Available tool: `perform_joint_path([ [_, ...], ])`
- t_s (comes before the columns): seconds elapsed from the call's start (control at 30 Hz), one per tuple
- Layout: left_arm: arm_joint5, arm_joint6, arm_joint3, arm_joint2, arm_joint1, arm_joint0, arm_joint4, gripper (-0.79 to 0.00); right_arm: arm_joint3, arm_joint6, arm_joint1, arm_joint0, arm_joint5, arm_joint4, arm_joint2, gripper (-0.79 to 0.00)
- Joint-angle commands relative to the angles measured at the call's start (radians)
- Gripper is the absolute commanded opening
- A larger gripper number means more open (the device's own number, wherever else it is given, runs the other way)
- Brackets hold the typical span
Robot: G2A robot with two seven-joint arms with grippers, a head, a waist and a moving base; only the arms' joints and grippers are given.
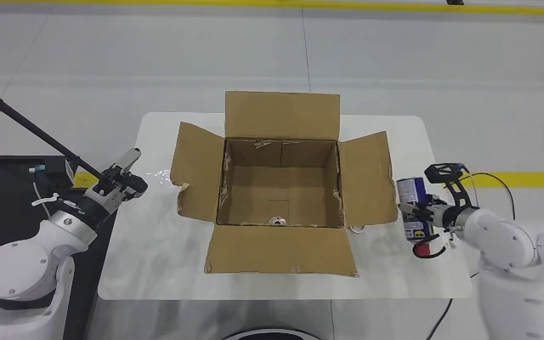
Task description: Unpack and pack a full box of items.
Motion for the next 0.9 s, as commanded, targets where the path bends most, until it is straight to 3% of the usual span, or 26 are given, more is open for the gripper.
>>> perform_joint_path([
  [0.0,0.0,0.0,0.0,0.0,0.0,0.0,0.0,0.0,0.018,-0.015,0.001,-0.006,0.005,-0.002,-0.014,-0.785],
  [0.57,0.0,0.0,0.0,0.0,0.0,0.0,0.0,0.0,0.223,-0.117,0.002,0.069,0.093,-0.031,-0.138,-0.785],
  [0.63,0.0,0.0,0.0,0.0,0.0,0.0,0.0,0.0,0.228,-0.12,0.003,0.071,0.095,-0.028,-0.142,-0.702],
  [0.87,0.0,0.0,0.0,0.0,0.0,0.0,0.0,0.0,0.227,-0.132,0.009,0.066,0.1,-0.023,-0.147,-0.554],
])
